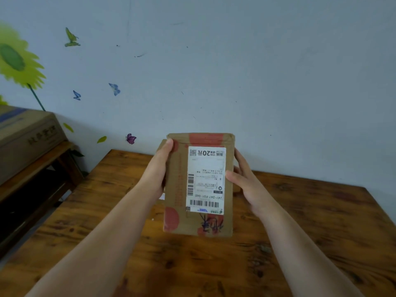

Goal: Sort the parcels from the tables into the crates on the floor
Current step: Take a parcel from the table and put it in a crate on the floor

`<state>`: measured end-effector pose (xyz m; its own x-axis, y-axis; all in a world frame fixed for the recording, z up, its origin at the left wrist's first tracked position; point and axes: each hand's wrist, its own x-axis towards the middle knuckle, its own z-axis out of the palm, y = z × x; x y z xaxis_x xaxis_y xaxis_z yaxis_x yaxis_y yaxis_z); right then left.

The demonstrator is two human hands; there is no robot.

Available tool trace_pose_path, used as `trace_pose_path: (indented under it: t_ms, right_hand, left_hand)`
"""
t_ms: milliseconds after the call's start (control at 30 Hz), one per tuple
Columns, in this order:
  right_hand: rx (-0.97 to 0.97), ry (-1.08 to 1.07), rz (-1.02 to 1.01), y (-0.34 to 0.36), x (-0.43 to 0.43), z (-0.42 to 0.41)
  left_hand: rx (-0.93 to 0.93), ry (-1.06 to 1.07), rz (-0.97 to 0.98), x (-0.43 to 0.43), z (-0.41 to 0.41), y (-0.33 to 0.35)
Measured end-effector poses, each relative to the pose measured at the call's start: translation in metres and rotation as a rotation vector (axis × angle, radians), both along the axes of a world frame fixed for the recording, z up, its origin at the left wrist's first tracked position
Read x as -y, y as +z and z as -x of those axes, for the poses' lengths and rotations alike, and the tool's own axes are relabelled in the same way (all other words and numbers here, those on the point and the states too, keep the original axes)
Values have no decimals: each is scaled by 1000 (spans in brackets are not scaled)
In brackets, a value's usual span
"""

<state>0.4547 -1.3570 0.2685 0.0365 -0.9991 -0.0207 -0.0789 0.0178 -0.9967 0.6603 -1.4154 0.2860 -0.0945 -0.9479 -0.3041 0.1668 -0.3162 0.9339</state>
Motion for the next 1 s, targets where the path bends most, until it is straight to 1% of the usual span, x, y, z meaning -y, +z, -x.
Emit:
trace_pose_path:
  t_ms: [100,233,367,500,733,867,933,1000]
  right_hand:
    - [26,-105,-8,-7,2,3]
    - [134,-167,-45,-10,4,11]
    - [194,-194,-65,-11,-3,22]
    - [235,-233,-66,-17,-7,36]
    - [266,-233,-60,-33,-12,55]
    - [291,-227,-97,-46,-15,71]
    - [360,-249,-125,-45,-16,81]
    - [342,-248,-115,-37,-16,95]
  left_hand:
    - [41,-92,6,-2,-2,-5]
    - [100,-285,112,-6,-6,-21]
    - [71,-461,106,-14,-4,-40]
    - [17,-588,133,-29,8,-47]
    - [-34,-560,134,-36,24,-58]
    - [-45,-535,145,-38,31,-62]
    - [-38,-545,142,-38,32,-59]
    - [4,-575,133,-36,32,-54]
